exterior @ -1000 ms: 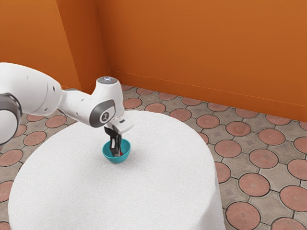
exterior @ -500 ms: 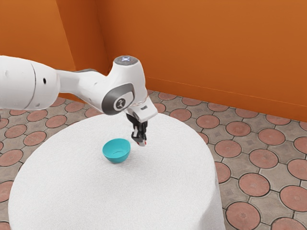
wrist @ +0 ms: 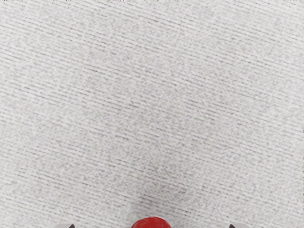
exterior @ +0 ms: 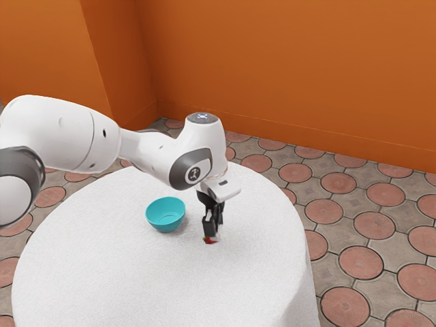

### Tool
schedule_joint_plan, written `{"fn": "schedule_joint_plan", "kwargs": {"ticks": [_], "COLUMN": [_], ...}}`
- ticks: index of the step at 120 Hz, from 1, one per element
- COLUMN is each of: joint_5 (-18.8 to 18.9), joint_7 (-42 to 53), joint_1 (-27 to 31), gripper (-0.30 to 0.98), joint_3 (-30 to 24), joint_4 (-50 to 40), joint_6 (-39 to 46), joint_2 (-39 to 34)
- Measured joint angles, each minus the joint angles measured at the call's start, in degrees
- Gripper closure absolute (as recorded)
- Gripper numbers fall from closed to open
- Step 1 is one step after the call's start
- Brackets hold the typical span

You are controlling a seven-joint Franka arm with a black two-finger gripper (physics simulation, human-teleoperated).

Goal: Take strawberry from the bowl

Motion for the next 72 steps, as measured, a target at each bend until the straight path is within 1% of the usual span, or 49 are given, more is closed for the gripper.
{"fn": "schedule_joint_plan", "kwargs": {"ticks": [10, 16, 27, 34, 48, 57, 72], "joint_5": [-0.2, -0.2, 0.1, 1.5, 3.2, 3.8, 4.2], "joint_7": [0.1, -0.2, -2.6, -5.0, -10.3, -13.8, -19.2], "joint_1": [0.0, 0.1, 0.8, 1.4, 1.4, 2.5, 5.5], "gripper": [0.20, 0.15, 0.10, 0.08, 0.04, 0.03, 0.02], "joint_3": [0.0, 0.1, 0.7, 1.1, 4.2, 5.6, 6.5], "joint_4": [-0.1, -0.4, -0.8, -0.8, -0.1, 2.4, 4.0], "joint_6": [-0.2, -1.1, -6.5, -11.2, -20.4, -25.4, -31.4], "joint_2": [-0.6, -2.6, -10.9, -16.4, -24.9, -27.0, -27.5]}}
